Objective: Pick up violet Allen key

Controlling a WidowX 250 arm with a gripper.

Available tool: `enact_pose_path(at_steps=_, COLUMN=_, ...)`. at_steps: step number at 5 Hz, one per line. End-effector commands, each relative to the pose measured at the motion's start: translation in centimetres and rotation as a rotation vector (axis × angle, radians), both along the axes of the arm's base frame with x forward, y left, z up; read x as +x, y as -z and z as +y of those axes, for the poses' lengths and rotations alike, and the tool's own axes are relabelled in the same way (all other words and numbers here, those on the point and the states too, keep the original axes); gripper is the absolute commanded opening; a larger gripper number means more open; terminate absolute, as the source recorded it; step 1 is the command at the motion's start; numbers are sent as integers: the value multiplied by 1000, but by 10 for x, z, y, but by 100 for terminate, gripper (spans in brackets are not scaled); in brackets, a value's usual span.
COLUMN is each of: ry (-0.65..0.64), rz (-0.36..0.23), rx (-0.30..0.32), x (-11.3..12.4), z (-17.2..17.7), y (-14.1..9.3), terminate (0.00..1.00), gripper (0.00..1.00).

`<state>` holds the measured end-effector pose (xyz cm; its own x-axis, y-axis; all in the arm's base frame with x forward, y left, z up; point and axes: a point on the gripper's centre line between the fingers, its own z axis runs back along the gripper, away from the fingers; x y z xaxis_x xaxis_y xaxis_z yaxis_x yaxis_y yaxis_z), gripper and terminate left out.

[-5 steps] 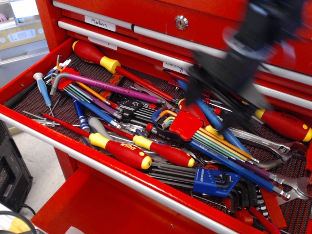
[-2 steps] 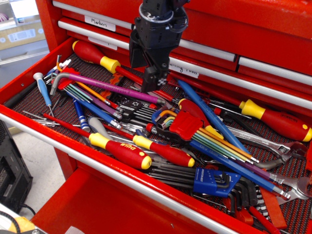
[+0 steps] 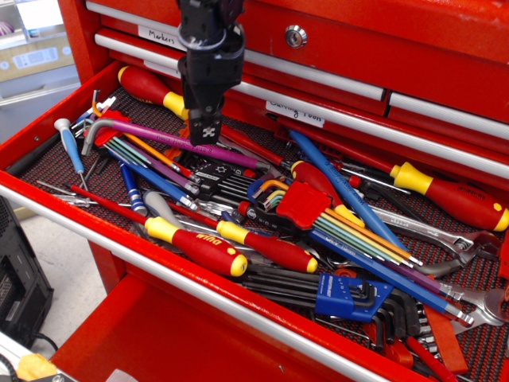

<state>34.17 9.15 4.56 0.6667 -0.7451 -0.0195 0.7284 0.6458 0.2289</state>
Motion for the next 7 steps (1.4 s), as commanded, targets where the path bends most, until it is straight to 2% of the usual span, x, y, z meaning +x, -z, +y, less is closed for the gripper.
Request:
enact_pose_path(at_steps=1, ry=90, rz=-44, rx=-24, x=23, z=23, y=10, terminate=0, gripper=100)
enact_pose_path(at_steps=2, ry=124, rz=-12, rx=-64, x=26, z=30, y=24, terminate=0, gripper=100)
enact_pose_path(at_steps=3, ry=104, rz=24, rx=-102, x=23, z=26, y=33, terminate=0, gripper=100)
enact_pose_path(at_steps=4, ry=92, rz=33, rx=-112, x=14, z=20, y=31, terminate=0, gripper=0)
enact_pose_path(at_steps=5, ry=71, rz=41, rx=-92, x=8, z=13, y=18, terminate=0, gripper=0)
enact_pose_path(at_steps=6, ry=90, rz=58, rx=-14, x=9, z=10, y=0, terminate=0, gripper=0)
enact_pose_path(at_steps=7, ry=102, rz=90, rx=33, x=9, z=7, y=-25, terminate=0, gripper=0)
